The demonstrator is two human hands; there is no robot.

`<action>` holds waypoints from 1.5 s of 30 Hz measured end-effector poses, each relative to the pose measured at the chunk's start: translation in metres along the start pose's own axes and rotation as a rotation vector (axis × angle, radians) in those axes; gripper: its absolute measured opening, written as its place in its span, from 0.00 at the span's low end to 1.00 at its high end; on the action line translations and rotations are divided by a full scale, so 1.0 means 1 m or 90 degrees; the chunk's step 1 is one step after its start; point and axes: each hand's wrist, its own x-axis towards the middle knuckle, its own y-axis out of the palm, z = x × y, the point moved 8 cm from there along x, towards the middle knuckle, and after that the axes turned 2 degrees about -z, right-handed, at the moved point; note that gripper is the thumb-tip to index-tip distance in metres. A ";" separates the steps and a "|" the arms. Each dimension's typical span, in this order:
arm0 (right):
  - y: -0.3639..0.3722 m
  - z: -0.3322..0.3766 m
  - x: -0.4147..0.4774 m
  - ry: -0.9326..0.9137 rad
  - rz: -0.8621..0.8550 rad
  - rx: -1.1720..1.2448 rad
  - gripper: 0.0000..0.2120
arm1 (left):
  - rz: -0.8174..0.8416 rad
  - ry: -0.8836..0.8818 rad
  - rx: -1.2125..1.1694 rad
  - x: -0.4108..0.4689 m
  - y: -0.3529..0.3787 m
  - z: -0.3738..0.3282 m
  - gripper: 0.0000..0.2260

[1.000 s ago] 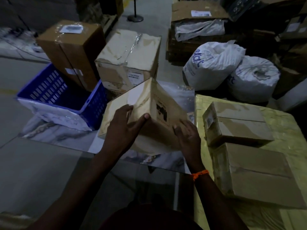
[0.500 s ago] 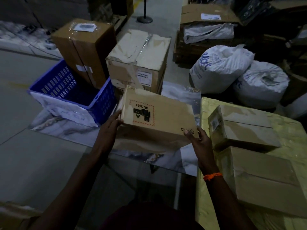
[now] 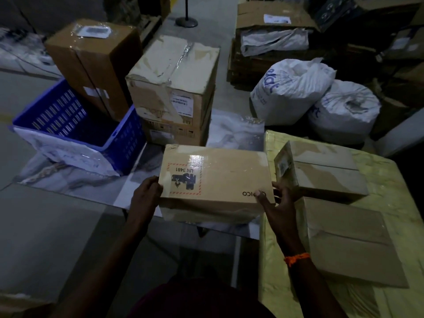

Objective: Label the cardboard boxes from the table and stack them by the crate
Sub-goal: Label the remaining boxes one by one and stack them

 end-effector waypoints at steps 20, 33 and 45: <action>-0.015 0.026 0.050 0.038 -0.011 0.086 0.23 | 0.032 0.042 -0.012 0.037 0.039 -0.047 0.15; -0.012 -0.063 -0.032 0.152 -0.014 0.009 0.28 | -0.019 0.010 0.139 -0.008 0.014 0.033 0.22; -0.009 -0.089 -0.030 0.168 -0.043 -0.035 0.19 | -0.033 0.001 0.188 -0.007 0.007 0.057 0.14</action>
